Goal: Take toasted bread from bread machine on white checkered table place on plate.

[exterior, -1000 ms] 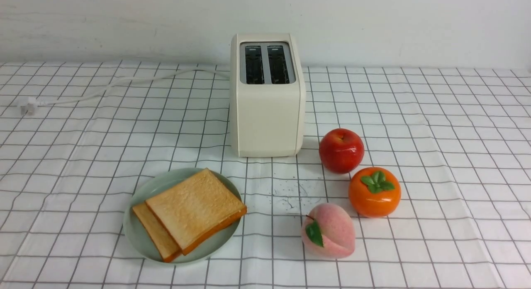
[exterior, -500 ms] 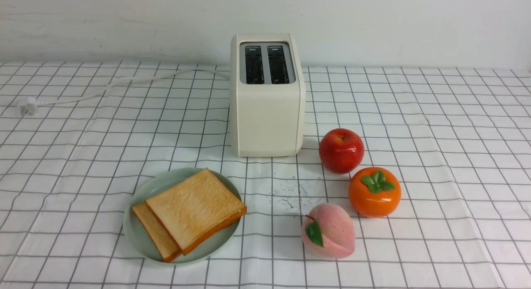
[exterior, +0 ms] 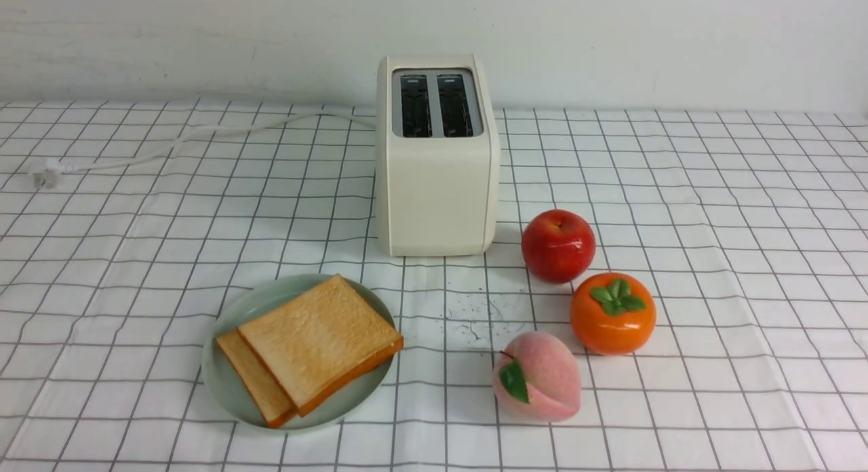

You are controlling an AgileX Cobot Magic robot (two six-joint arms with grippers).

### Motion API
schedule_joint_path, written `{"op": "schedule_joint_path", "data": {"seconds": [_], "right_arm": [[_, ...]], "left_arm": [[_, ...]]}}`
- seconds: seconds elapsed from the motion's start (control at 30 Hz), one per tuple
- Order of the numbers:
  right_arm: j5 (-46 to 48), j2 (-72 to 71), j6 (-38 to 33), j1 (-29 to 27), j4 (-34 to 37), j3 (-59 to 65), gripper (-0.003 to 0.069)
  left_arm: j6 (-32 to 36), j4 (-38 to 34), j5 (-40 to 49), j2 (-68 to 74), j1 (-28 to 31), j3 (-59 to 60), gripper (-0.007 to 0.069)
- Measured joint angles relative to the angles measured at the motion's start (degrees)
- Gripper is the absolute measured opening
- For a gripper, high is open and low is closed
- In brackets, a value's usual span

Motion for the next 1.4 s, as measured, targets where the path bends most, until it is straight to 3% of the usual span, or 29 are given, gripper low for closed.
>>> {"op": "schedule_joint_path", "data": {"seconds": [0.17, 0.27, 1.4], "right_arm": [[0.00, 0.00, 0.00, 0.00, 0.00, 0.00, 0.0048], [0.00, 0.00, 0.00, 0.00, 0.00, 0.00, 0.0053], [0.07, 0.00, 0.00, 0.00, 0.00, 0.00, 0.0092]], "left_arm": [[-3.37, 1.51, 0.63, -0.47, 5.71, 0.93, -0.0013], [-3.96, 2.71, 7.49, -0.47, 7.91, 1.10, -0.0013], [-4.25, 2.16, 8.24, -0.47, 8.04, 1.10, -0.0013]]}}
